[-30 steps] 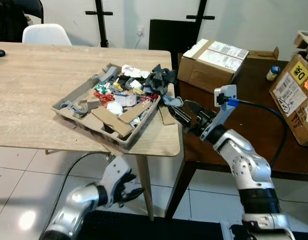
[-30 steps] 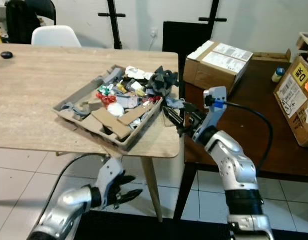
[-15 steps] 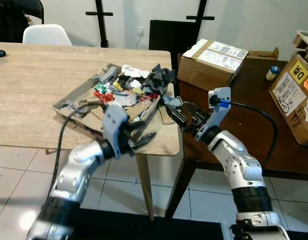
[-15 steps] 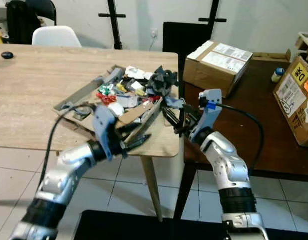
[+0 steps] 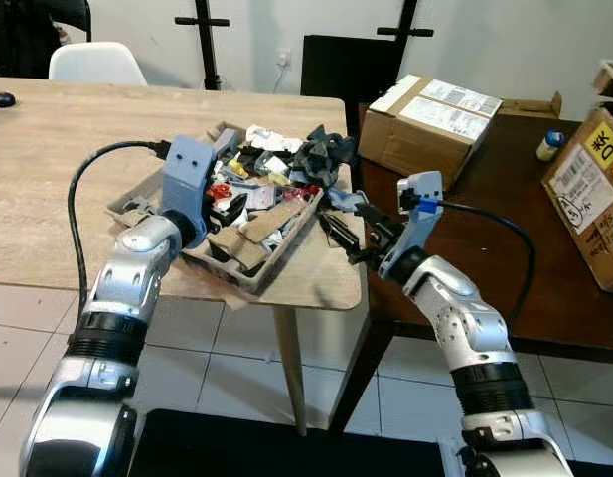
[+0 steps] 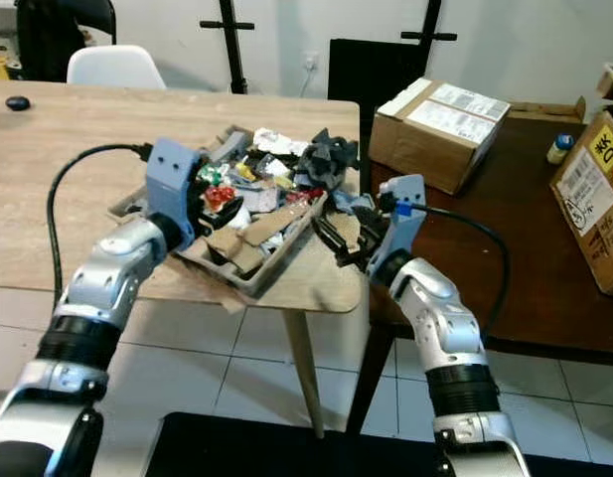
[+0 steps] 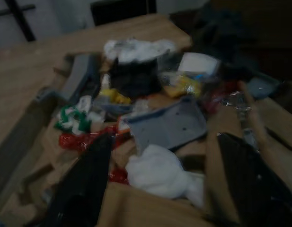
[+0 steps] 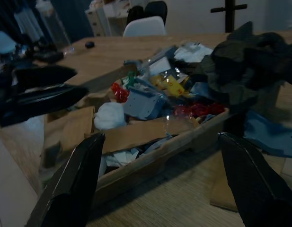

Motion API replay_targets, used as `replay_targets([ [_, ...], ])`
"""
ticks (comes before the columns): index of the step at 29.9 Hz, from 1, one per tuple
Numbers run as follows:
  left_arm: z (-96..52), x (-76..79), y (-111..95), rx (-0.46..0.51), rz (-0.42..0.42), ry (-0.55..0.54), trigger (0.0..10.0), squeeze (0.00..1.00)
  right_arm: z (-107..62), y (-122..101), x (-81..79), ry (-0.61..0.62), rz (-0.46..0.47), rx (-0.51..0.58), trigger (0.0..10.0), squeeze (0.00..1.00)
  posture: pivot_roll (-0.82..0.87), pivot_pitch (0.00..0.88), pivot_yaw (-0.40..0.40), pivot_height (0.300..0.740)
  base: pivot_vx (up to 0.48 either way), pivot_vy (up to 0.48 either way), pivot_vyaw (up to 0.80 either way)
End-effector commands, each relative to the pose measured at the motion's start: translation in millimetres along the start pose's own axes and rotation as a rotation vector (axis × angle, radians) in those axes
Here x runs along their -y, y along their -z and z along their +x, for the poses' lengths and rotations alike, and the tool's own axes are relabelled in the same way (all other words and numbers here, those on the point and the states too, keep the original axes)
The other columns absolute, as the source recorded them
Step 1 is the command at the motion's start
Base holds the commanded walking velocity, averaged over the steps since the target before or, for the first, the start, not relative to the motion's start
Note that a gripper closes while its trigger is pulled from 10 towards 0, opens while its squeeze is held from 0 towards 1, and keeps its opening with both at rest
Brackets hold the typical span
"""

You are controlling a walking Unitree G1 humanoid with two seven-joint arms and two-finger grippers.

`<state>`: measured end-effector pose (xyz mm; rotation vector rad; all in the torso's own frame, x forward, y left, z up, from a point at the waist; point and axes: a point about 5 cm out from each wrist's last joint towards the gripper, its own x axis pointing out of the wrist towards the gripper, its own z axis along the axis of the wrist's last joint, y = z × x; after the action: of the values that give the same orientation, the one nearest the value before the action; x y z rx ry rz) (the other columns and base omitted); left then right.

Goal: Picking trash to rubbish bin

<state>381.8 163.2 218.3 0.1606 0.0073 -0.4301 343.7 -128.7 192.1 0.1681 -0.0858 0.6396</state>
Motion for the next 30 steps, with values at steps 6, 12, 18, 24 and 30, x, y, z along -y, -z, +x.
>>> replay_targets([
  [6, 16.2, 4.2, 5.0, -0.048, -0.067, 0.018, 10.0, 0.00, 10.4, 7.7, -10.0, -0.017, -0.007, -0.022, 10.0, 0.00, 0.10, 0.130, -0.007, 0.740, 0.000, 0.000, 0.00],
  [12, 23.6, 9.7, 0.6, -0.042, -0.120, 0.082, 10.0, 0.00, 16.2, 8.3, -13.2, -0.011, -0.005, -0.017, 10.0, 0.00, 0.10, 0.149, 0.002, 0.740, 0.000, 0.000, 0.00],
  [18, 29.4, 14.7, -4.7, -0.033, -0.085, 0.145, 10.0, 0.00, 16.4, 10.3, -13.7, 0.000, -0.001, -0.019, 10.0, 0.00, 0.10, 0.169, 0.004, 0.740, 0.000, 0.000, 0.00],
  [24, 31.6, 23.4, 3.8, -0.066, -0.044, 0.207, 10.0, 0.00, 14.3, 13.0, -13.9, 0.004, -0.002, -0.024, 10.0, 0.00, 0.10, 0.171, 0.006, 0.740, 0.000, 0.000, 0.00],
  [30, 33.6, 35.4, 8.6, -0.073, -0.056, 0.287, 10.0, 0.00, 14.1, 13.9, -13.7, 0.006, -0.003, -0.024, 10.0, 0.00, 0.09, 0.167, 0.007, 0.740, 0.000, 0.000, 0.00],
])
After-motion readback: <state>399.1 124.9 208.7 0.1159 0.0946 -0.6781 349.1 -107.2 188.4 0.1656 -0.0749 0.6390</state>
